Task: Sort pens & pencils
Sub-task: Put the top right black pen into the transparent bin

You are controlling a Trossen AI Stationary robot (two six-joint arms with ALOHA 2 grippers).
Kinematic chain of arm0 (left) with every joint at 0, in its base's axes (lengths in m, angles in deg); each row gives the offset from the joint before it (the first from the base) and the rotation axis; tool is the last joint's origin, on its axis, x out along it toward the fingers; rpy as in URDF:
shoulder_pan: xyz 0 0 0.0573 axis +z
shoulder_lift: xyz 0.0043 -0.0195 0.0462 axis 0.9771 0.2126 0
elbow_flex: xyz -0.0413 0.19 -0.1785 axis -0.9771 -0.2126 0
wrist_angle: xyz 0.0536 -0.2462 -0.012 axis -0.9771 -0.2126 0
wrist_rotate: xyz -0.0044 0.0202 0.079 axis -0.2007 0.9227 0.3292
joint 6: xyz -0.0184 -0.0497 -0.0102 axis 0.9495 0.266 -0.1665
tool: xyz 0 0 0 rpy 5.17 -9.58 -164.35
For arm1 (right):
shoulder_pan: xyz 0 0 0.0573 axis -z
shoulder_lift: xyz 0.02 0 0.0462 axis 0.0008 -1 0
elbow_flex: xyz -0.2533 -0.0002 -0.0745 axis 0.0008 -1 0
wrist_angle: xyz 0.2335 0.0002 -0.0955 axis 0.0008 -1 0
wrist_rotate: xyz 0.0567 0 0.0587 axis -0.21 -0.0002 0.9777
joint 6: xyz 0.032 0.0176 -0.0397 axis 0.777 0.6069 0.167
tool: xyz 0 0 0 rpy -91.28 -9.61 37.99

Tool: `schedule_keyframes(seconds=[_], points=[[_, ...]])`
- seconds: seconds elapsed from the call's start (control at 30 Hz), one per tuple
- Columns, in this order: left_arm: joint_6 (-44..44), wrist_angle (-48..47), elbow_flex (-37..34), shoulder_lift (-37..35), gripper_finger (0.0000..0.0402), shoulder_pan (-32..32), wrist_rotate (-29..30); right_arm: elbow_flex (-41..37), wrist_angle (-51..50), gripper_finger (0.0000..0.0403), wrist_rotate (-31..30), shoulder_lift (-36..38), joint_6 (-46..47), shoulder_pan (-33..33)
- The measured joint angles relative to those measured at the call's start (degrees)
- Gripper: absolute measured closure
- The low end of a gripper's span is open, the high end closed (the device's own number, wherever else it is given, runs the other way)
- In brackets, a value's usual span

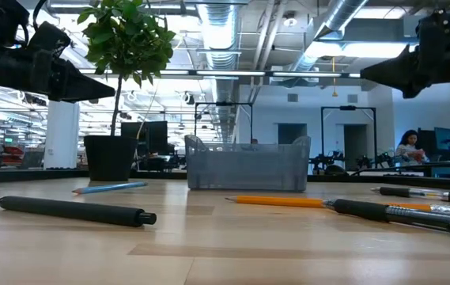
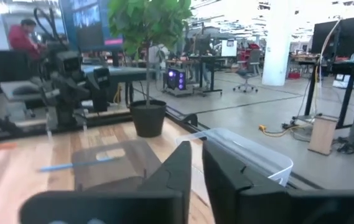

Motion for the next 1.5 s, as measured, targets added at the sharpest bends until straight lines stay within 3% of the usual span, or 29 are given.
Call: schedule_keyframes(seconds=[0.17, 0.33, 0.47, 0.73, 0.97, 1.23, 1.5], points=[[0.0, 0.0, 0.0, 0.0, 0.0284, 0.0, 0.0, 0.0, -0.4, 0.0259, 0.0, 0.0, 5.4, 0.0], [0.0, 0.0, 0.0, 0.0, 0.0284, 0.0, 0.0, 0.0, -0.4, 0.0174, 0.0, 0.0, 3.5, 0.0], [0.0, 0.0, 0.0, 0.0, 0.0284, 0.0, 0.0, 0.0, -0.3, 0.0137, 0.0, 0.0, 3.8, 0.0], [0.0, 0.0, 0.0, 0.0, 0.0284, 0.0, 0.0, 0.8, 0.7, 0.0127, 0.0, 0.0, 5.0, 0.1], [0.0, 0.0, 0.0, 0.0, 0.0284, 0.0, 0.0, 10.1, -2.9, 0.0127, 4.6, -3.3, 2.4, -2.1], [0.0, 0.0, 0.0, 0.0, 0.0284, 0.0, 0.0, 24.3, -14.6, 0.0127, 5.0, -15.7, 3.0, -5.1], [0.0, 0.0, 0.0, 0.0, 0.0284, 0.0, 0.0, 39.1, -31.6, 0.0127, 4.7, -30.6, 15.1, -5.7]])
